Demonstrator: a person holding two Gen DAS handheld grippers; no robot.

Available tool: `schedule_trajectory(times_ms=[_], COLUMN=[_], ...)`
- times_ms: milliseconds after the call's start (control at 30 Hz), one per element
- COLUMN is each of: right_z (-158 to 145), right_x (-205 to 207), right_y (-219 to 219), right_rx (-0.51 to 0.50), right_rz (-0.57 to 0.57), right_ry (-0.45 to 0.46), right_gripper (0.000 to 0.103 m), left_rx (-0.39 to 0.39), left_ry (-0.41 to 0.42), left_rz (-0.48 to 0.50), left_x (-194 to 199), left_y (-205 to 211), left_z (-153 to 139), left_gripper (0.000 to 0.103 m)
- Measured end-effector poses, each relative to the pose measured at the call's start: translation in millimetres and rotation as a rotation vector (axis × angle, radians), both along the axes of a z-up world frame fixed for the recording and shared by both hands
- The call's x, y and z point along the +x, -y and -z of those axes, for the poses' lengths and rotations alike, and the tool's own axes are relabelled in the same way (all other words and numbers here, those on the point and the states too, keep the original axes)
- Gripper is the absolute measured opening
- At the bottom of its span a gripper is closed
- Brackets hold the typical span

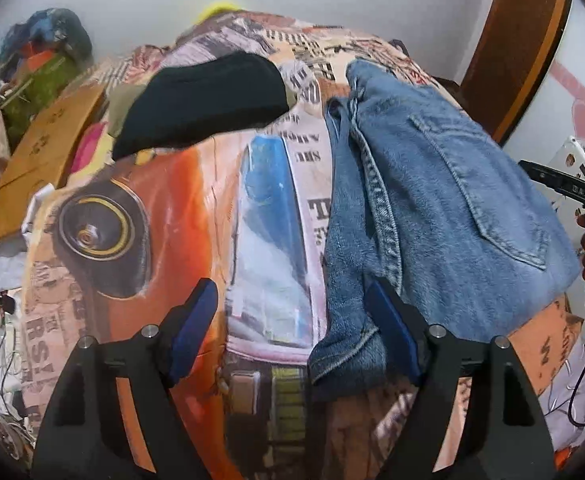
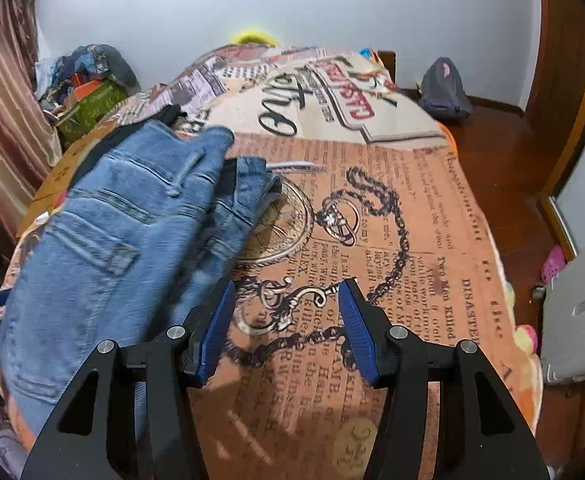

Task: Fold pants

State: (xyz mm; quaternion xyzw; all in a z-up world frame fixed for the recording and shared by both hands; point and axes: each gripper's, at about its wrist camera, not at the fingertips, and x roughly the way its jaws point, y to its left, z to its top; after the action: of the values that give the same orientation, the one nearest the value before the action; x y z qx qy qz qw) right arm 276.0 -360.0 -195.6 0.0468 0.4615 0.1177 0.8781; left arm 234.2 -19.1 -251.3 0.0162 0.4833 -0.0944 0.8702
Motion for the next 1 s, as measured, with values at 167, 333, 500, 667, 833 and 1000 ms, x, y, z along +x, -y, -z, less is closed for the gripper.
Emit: schedule_trajectory(times_ms=[167,333,500,667,833,1000], right_z=[-34,-51,-48,-24,-9,-23], right_x=[-16,-21,-9,3,2,1], right_y=[-10,-33,-58,-69,-65,-53], right_rx=[0.002,-0.006,-0.05,-0.058,-0.053,-0.09], right_rz=[-0.058,-0.126,-0.131,-0.163,-0.198,-0.183], right_ry=[0.073,0.129,0.122,0.053,0.019,0.021], right_gripper=[0.055,0.061,0.061,0.061,0.061,0.061], left_rx=[-0.002,-0.036,-0.022,0.019,0.042,0.055], left_ry=[0.114,0.173,0.134,0.043,0.053,0.096], left_rz=[0.016,0.066,0.15,0.177,0.19,0.206], left_x=[5,31,60,75,73,78], left_y=[3,24,58,70,61,47], left_z=[-42,-65,-54,-14,-8,-24], left_gripper=[0.078,0.079,0.08,0.081,0.081,0.081])
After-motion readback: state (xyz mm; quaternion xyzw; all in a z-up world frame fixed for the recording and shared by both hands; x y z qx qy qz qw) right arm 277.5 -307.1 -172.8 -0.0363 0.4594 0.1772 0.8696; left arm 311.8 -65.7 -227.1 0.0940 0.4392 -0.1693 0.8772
